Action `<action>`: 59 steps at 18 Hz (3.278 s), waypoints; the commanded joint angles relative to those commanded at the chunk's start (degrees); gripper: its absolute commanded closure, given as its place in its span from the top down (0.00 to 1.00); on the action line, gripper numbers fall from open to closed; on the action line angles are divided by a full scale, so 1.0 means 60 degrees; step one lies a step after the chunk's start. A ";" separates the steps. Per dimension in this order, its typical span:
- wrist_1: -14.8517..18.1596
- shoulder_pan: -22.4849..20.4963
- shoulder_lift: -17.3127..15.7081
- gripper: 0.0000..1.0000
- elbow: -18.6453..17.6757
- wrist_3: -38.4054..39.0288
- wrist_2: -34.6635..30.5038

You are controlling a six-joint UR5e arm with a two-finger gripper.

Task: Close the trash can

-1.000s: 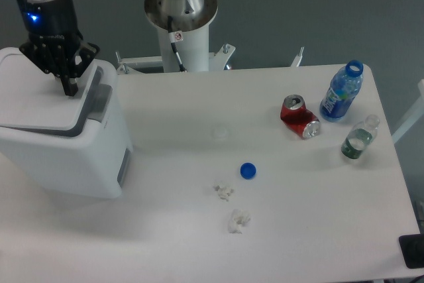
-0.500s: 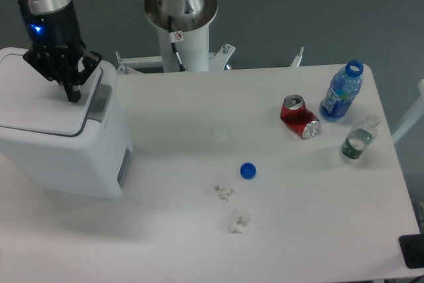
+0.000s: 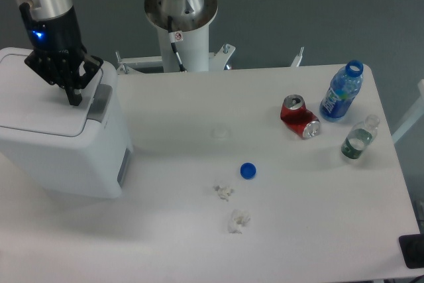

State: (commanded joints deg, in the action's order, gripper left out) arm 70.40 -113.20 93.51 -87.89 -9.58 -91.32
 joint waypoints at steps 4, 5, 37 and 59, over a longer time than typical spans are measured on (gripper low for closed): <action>-0.0015 0.0000 0.0030 0.06 -0.0015 -0.0014 0.0000; -0.0015 0.0000 0.0030 0.06 -0.0029 -0.0015 0.0000; -0.0044 -0.1932 -0.0483 0.47 0.0073 -0.0512 0.0176; -0.0278 -0.5756 0.3118 1.00 0.0599 -0.4185 0.0337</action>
State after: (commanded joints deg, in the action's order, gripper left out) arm 68.73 -147.74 112.22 -84.30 -34.69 -89.30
